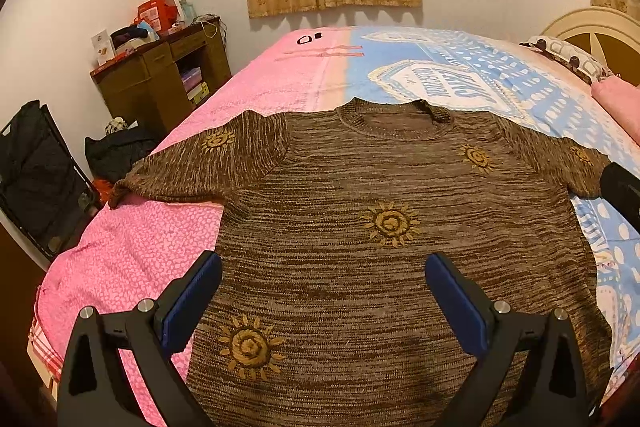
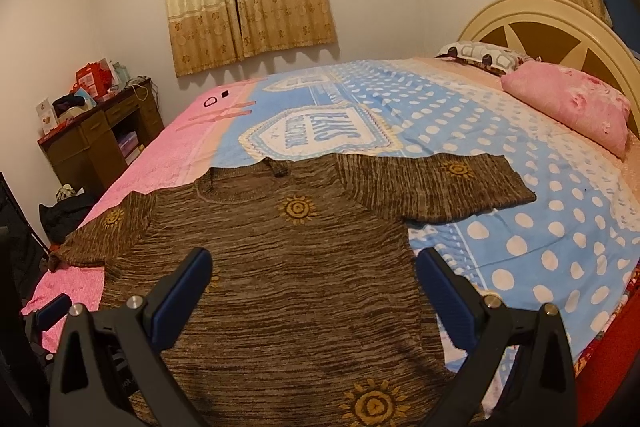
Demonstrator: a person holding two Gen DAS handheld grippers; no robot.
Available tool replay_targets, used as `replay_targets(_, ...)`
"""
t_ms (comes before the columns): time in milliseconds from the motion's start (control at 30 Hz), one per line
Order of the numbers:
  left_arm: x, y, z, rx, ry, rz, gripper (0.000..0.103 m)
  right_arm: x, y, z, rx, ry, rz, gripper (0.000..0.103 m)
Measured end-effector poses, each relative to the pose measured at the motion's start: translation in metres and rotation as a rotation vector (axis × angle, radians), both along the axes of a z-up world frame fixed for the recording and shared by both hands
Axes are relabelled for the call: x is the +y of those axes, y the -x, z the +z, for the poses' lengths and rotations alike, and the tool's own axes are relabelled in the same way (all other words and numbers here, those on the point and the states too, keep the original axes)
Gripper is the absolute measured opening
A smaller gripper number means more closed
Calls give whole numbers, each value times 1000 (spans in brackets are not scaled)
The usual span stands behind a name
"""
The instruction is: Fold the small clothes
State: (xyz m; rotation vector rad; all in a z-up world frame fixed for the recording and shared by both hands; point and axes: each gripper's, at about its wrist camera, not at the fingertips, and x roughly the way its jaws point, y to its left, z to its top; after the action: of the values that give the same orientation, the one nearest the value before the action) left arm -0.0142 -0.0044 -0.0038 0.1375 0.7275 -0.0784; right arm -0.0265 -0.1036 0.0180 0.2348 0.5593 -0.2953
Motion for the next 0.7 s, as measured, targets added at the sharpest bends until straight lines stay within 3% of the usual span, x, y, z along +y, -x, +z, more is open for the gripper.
replay_targets(467, -5, -11, -9, 28, 24, -2, 102, -12, -4, -14, 16, -24, -4, 103)
replay_targets(700, -10, -23, -22, 79, 62, -60, 102, -38, -13, -27, 47, -69, -2, 103)
